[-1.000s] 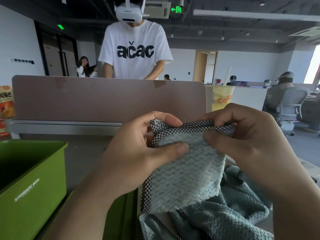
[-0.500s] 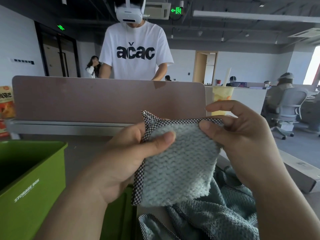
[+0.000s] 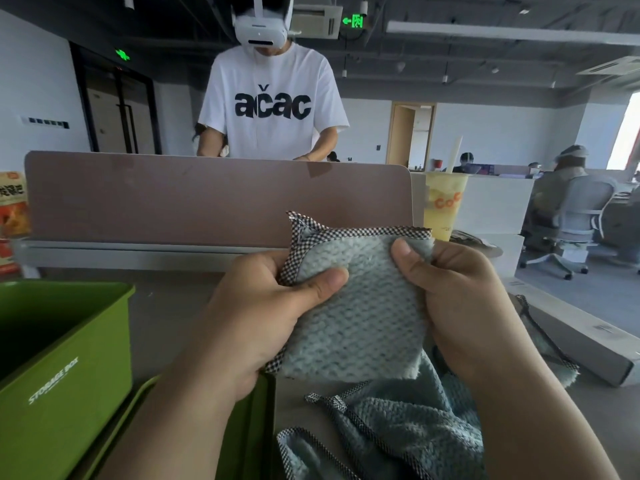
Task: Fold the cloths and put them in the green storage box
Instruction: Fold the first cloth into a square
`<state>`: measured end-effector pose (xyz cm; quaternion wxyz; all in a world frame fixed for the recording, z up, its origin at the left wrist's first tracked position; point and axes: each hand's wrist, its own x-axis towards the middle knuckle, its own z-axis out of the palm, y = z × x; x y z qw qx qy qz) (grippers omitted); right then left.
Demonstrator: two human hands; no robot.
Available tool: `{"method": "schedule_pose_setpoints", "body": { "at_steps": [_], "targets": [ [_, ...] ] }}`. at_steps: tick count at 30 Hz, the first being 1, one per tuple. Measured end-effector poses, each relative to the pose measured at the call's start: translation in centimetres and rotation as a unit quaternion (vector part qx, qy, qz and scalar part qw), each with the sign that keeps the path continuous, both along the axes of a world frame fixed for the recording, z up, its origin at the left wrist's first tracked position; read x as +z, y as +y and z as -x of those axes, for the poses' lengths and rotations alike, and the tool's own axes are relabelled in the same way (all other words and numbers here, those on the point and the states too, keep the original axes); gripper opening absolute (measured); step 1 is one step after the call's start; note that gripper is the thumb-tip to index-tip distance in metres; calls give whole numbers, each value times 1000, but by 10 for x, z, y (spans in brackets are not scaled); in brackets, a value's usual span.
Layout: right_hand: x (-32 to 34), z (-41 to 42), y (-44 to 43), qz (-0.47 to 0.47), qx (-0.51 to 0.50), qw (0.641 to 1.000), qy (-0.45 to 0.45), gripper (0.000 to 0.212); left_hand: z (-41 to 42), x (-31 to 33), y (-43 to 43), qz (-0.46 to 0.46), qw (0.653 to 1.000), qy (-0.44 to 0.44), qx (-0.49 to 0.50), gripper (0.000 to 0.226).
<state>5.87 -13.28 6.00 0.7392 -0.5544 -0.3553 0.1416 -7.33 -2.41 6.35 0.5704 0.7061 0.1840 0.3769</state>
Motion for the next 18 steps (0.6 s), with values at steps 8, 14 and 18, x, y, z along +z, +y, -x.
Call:
{"method": "schedule_pose_setpoints", "body": {
  "at_steps": [8,14,18],
  "targets": [
    [4,5,-3,30,113,990,84,37,0,2,0,46,998,-36,-17,36],
    [3,5,-2,-29,40,996,70,21,6,0,5,9,988,66,-136,52],
    [0,1,2,-21,82,992,95,30,4,-1,9,51,993,18,-109,46]
  ]
}}
